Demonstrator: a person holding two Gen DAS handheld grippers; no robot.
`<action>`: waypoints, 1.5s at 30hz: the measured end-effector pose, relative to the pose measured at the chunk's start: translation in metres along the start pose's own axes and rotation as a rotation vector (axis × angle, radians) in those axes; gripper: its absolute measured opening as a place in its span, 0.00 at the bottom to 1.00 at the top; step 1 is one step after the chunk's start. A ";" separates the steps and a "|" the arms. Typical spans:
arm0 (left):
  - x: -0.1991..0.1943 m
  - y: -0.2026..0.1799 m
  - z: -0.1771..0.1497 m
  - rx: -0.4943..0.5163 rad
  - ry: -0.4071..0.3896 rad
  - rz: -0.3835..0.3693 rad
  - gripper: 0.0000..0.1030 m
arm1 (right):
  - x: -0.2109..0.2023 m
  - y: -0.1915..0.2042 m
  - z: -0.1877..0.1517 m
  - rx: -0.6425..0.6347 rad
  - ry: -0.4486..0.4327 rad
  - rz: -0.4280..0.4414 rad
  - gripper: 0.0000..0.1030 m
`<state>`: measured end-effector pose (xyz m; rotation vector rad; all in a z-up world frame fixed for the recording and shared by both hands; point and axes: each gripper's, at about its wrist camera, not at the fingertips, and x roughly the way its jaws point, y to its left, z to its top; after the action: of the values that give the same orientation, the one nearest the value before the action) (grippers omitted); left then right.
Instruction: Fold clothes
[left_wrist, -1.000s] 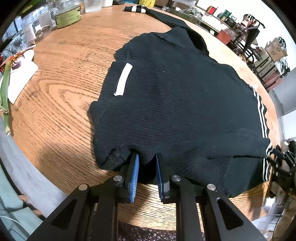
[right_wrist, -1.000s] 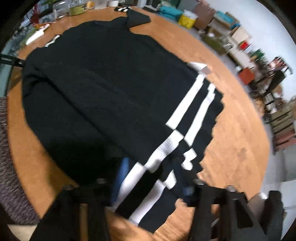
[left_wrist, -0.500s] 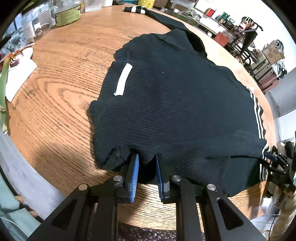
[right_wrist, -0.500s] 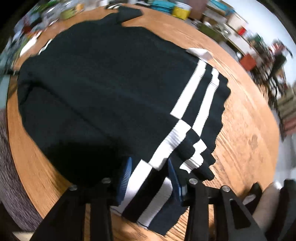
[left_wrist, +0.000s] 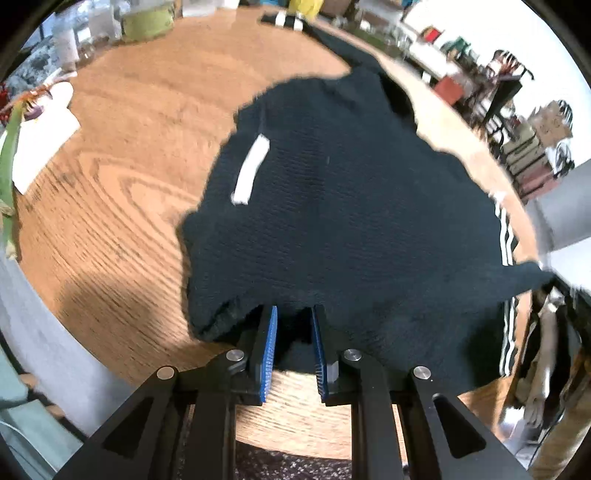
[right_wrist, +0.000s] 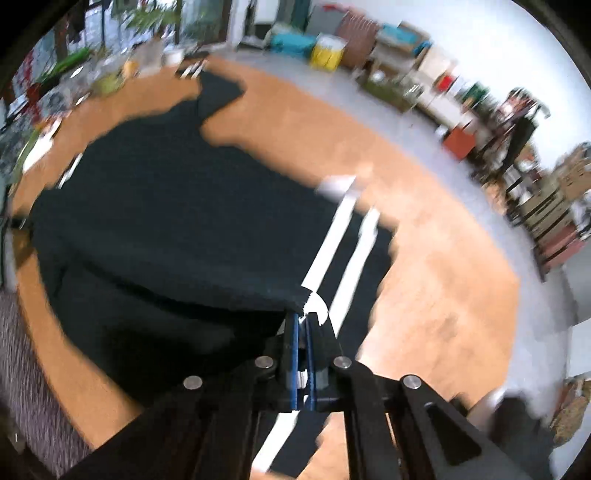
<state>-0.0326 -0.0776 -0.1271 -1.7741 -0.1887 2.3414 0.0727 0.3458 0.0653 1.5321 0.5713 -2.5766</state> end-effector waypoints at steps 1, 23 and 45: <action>-0.005 -0.001 0.002 0.001 -0.021 0.009 0.19 | -0.001 -0.004 0.013 -0.001 -0.017 -0.020 0.04; 0.016 -0.007 -0.005 0.226 0.039 0.199 0.19 | 0.047 0.143 -0.054 -0.006 0.051 0.701 0.54; -0.011 0.028 -0.026 0.354 0.072 0.283 0.19 | 0.025 0.201 -0.066 -0.038 0.039 0.741 0.03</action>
<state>-0.0074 -0.1083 -0.1301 -1.7930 0.4874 2.2991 0.1685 0.1864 -0.0391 1.4227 0.0239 -1.9569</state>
